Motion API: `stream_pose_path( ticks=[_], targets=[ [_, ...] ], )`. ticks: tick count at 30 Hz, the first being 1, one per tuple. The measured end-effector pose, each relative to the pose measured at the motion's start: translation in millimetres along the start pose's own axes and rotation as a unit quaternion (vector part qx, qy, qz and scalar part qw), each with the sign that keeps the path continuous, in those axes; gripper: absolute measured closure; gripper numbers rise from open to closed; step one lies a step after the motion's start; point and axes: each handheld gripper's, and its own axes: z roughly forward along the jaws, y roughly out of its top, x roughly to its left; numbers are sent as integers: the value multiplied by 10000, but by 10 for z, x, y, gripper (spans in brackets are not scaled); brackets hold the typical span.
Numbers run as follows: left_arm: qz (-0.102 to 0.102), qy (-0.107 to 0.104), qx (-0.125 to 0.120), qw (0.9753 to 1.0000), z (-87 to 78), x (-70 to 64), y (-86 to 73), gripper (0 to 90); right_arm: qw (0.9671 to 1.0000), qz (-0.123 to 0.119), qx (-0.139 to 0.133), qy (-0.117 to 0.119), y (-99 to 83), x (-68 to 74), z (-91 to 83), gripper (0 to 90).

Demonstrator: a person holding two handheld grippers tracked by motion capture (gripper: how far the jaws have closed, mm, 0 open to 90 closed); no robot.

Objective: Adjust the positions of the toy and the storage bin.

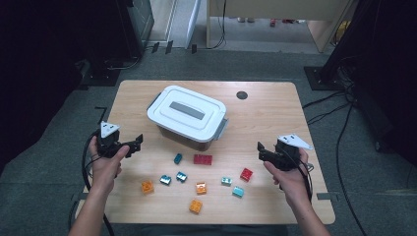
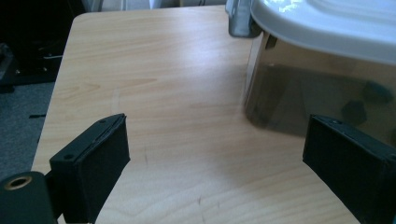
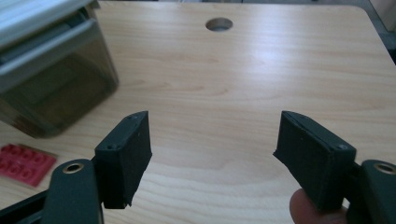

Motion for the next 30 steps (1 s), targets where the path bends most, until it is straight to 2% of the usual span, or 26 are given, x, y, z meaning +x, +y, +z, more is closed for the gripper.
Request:
stream_pose_path(
  ticks=[5,7,9,11,13,16,21,24,27,30],
  targets=[
    [-16,-184,-64,9998,80,-28,132,72,9999,-10,-95,109,120,177,66,326],
    [-41,-174,-133,9998,105,-47,174,165,9998,-56,-104,181,153,243,93,349],
    [-74,-309,-150,9994,130,-62,215,165,9995,-61,-117,271,177,307,108,366],
    [-66,-311,-155,9994,158,-80,248,169,9994,-54,-103,334,193,362,126,380],
    [-112,-321,-172,9993,199,-89,283,242,9991,-16,-101,411,209,409,144,391],
    [-244,-542,-227,9980,247,-110,358,253,9987,68,-89,497,243,467,172,410],
    [-253,-618,-248,9975,325,-165,456,279,9985,146,-120,513,299,594,234,451],
    [-315,-766,-252,9962,348,-158,481,284,9982,180,-76,560,306,660,296,476],
    [-362,-969,-335,9941,347,-157,501,288,9969,357,-5,695,318,701,358,493],
    [-388,-1001,-340,9936,367,-176,532,292,9953,570,-1,782,333,735,416,521]
  ],
)
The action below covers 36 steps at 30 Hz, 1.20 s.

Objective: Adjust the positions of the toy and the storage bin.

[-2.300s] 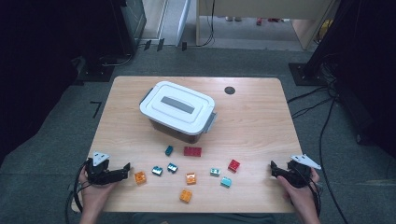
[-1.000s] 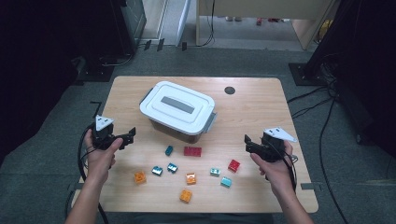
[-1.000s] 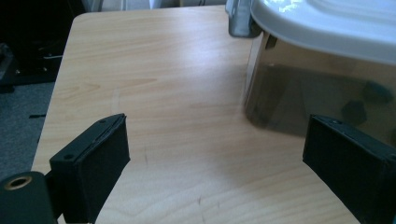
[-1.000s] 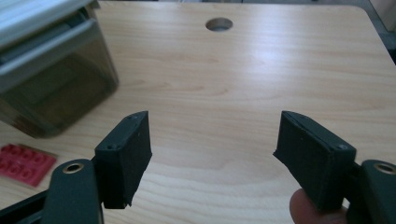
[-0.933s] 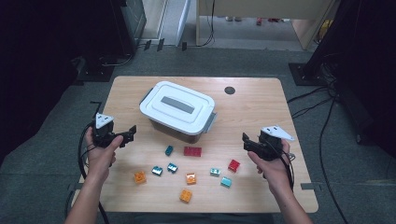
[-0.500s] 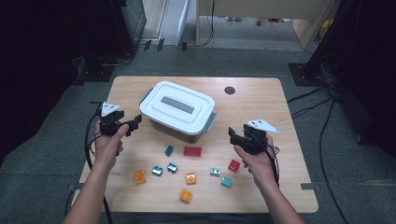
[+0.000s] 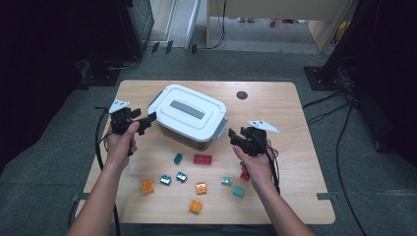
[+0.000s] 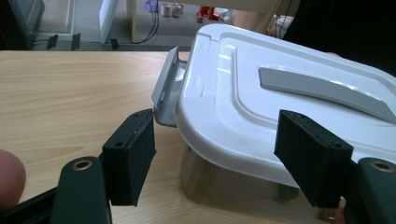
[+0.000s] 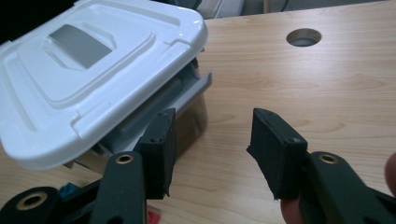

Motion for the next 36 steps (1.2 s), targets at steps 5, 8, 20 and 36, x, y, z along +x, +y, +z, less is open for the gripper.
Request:
stream_pose_path(
  ticks=[5,8,20,36],
  targets=[
    [51,-57,77,9999,84,-40,23,305,9999,148,39,48,8,54,92,542],
    [71,-98,138,9998,133,-52,28,305,9996,261,88,80,6,73,146,538],
    [46,-206,212,9996,177,-39,13,288,9998,60,183,-96,-31,120,191,505],
    [-88,-234,283,9993,289,11,44,308,9997,154,187,7,-14,132,169,498]
  ],
)
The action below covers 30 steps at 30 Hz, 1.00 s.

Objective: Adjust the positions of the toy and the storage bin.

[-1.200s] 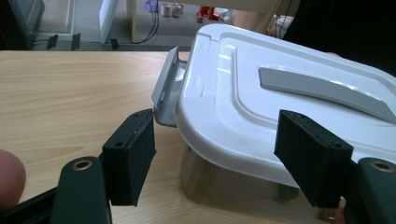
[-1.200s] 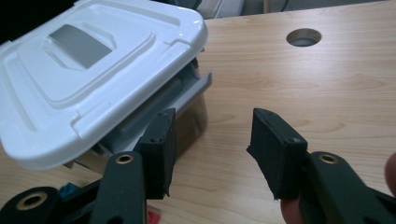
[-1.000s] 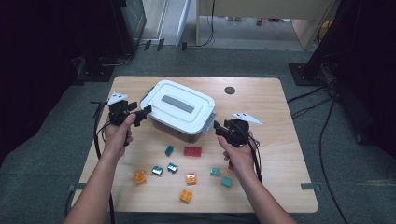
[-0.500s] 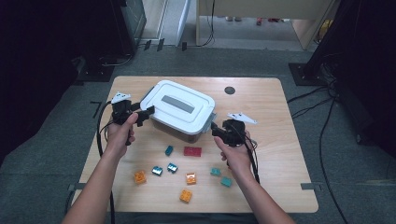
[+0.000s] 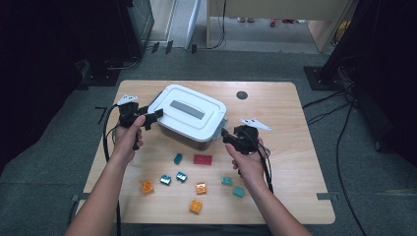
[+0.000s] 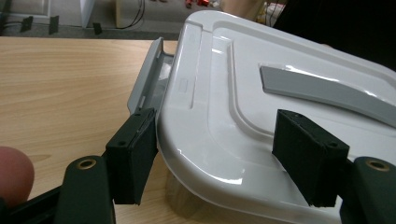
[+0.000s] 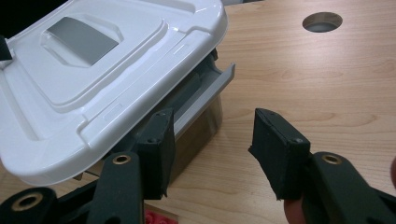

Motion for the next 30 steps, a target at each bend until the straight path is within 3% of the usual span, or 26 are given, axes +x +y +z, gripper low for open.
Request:
stream_pose_path(
  ticks=[5,12,23,28,30],
  targets=[
    [51,-61,-10,10000,-29,-61,-43,308,9999,83,-44,96,24,-13,-27,487],
    [107,-300,-25,9995,-100,-235,-159,301,9999,-2,-124,-101,57,-74,-48,489],
    [347,-672,-6,9971,-243,-527,-335,298,9996,-239,-2,-161,119,-414,-145,500],
    [666,-960,55,9931,-331,-664,-405,304,9994,-276,-44,-219,144,-557,-184,510],
    [672,-985,-2,9929,-371,-664,-419,314,9994,-261,-28,-210,151,-621,-196,508]
  ],
)
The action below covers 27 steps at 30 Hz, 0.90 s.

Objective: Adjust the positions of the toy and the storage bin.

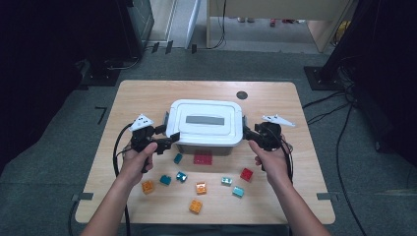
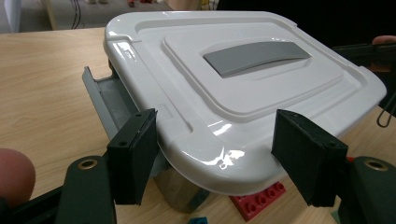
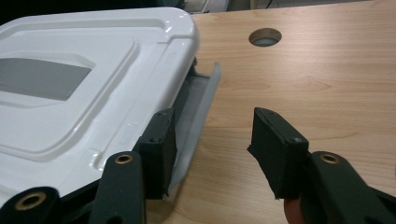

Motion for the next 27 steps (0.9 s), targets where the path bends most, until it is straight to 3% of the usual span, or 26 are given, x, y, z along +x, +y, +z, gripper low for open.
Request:
stream_pose_path(
  ticks=[2,3,7,10,12,15,20,24,27],
  targets=[
    [-139,90,-115,9998,-37,48,6,311,10000,24,-9,29,3,-34,-14,501],
    [-302,214,-207,9991,-54,111,14,311,10000,12,-17,61,6,-46,-19,502],
    [-849,734,-335,9931,-28,308,42,341,9998,61,-131,142,18,-65,-44,538],
    [-836,1203,-311,9887,40,351,42,348,9997,85,-155,149,22,-62,-29,570],
    [-845,1406,-230,9862,92,351,23,376,9997,103,-162,124,12,-50,-17,595],
    [-923,1461,-150,9848,153,342,-27,426,9996,155,-144,175,-12,-22,15,631],
    [-979,1366,-96,9857,193,310,-47,540,9991,362,-111,190,-46,19,92,709],
    [-981,1275,-48,9870,192,240,-50,624,9992,350,-114,133,-47,46,83,795],
    [-1021,1176,-4,9878,192,209,-56,630,9992,378,-87,118,-32,14,74,803]
  ],
)
